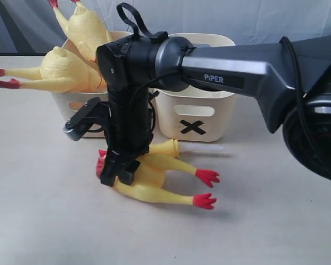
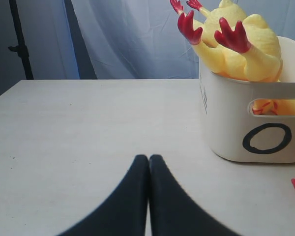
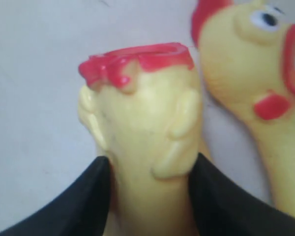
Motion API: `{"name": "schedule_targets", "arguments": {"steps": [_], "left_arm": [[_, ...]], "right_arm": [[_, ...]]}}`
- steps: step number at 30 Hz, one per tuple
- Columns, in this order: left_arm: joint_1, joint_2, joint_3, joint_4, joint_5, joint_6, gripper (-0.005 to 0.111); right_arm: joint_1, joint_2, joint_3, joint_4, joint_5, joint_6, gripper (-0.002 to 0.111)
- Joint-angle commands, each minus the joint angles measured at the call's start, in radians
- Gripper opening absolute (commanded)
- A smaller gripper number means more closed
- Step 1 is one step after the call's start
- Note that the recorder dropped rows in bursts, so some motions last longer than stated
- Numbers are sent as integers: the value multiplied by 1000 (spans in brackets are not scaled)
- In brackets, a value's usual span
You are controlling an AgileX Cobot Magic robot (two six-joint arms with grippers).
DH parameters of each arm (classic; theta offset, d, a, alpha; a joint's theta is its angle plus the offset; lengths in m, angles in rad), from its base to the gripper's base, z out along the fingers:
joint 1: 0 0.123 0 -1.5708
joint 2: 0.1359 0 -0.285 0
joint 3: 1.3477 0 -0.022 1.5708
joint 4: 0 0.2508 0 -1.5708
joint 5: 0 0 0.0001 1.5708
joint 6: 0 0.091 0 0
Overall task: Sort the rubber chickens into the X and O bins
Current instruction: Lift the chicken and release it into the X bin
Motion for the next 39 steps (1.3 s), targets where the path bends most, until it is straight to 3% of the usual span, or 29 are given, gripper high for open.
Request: {"name": "schedule_targets", "arguments": {"steps": [1, 6, 10, 13, 20, 26, 29, 31, 35, 37, 39], "left_arm": [[-4, -5, -2, 3, -15, -4, 0], [-4, -5, -2, 3, -15, -4, 0], [-4, -5, -2, 3, -15, -4, 0], [-4, -5, -2, 3, -15, -4, 0], [-4, -5, -2, 3, -15, -4, 0], [-4, -5, -2, 3, -15, -4, 0], [-4, -5, -2, 3, -15, -4, 0], [-4, -5, -2, 3, -15, -4, 0], [-4, -5, -2, 3, -15, -4, 0], [-4, -5, -2, 3, -15, -4, 0], [-4, -5, -2, 3, -15, -4, 0]], "right_arm": [[49, -165, -1, 39, 11, 29, -1], [85, -376, -1, -11, 11, 29, -1], [79, -495, -1, -236, 11, 69, -1], [52, -537, -1, -409, -84, 223, -1], [-35, -474, -1, -442, -349, 237, -1], [-90, -349, 10, -485, -493, 387, -1], [-94, -335, 66, -677, -675, 544, -1], [-94, -335, 107, -886, -770, 750, -1], [-122, -315, 169, -1243, -721, 1120, -1], [-157, -301, 178, -1281, -686, 1173, -1], [-193, -294, 178, -1198, -701, 1188, 0]]}}
